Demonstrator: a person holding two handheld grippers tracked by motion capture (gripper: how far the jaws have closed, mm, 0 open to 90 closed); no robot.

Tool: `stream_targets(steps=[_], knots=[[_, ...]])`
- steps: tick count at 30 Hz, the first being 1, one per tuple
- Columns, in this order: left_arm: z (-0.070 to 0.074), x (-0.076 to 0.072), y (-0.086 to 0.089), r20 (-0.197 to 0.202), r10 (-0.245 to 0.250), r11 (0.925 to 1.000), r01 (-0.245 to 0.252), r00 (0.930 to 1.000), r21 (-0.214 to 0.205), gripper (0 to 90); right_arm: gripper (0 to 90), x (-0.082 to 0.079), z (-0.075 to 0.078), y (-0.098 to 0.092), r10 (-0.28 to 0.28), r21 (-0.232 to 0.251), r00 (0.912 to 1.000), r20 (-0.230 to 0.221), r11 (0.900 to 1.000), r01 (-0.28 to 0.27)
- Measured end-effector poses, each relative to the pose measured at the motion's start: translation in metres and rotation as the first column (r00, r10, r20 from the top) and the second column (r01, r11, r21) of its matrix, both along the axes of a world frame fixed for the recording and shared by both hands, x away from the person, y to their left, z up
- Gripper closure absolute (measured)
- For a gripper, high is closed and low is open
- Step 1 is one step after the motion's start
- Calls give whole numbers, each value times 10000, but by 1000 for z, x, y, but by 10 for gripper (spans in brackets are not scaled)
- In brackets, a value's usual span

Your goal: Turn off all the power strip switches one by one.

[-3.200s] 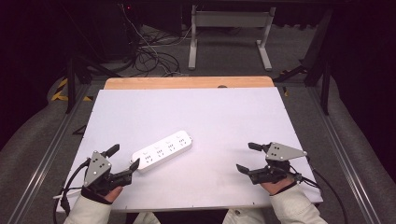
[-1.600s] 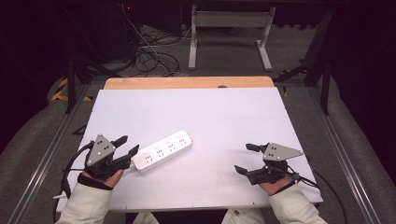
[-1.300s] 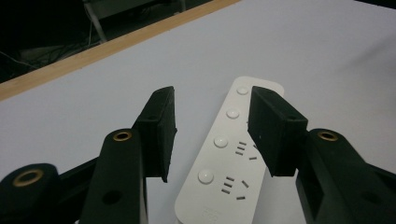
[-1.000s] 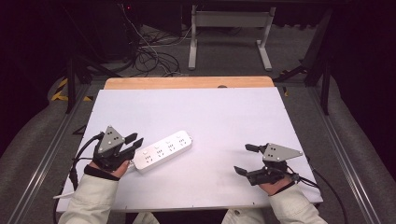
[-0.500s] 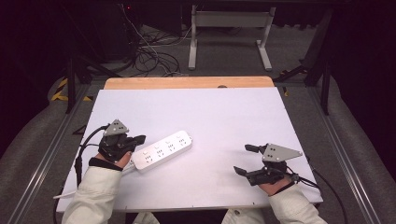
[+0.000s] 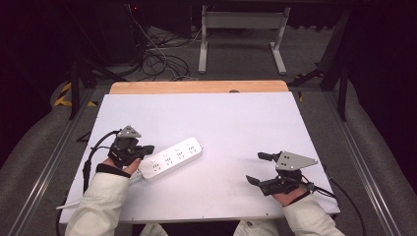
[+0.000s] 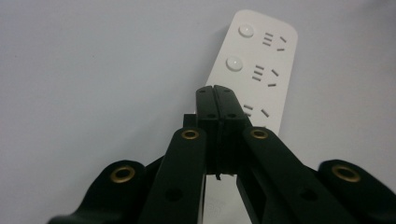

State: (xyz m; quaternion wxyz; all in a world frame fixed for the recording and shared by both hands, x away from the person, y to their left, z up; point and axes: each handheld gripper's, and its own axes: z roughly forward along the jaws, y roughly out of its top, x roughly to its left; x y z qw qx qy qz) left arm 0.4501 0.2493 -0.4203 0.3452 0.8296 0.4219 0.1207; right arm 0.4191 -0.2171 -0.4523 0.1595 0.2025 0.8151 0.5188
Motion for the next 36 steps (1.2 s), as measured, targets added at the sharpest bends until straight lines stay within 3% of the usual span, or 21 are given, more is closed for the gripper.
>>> stream_targets(steps=[8, 15, 21, 23, 36], knots=[[-6, 3, -6, -355, -293, 9978, 314, 9989, 592, 900, 135, 0, 0, 0, 12, -49, 10000, 11, 10000, -12], [-13, 7, -8, -725, -220, 9938, 297, 9971, 1075, 900, 135, 0, -1, 0, 34, -56, 10000, -49, 10000, -34], [-15, 8, -8, -874, -219, 9936, 314, 9959, 1088, 899, 135, 0, -1, 0, 46, -71, 10000, -56, 10000, -46], [-16, 8, -9, -777, -31, 9916, 131, 9970, 1289, 899, 135, 0, -1, 1, 53, -66, 10000, -63, 10000, -54], [-17, 9, -10, -1004, -211, 9894, 352, 9947, 1410, 900, 135, 1, -1, 1, 81, -92, 9999, -79, 9999, -82]])
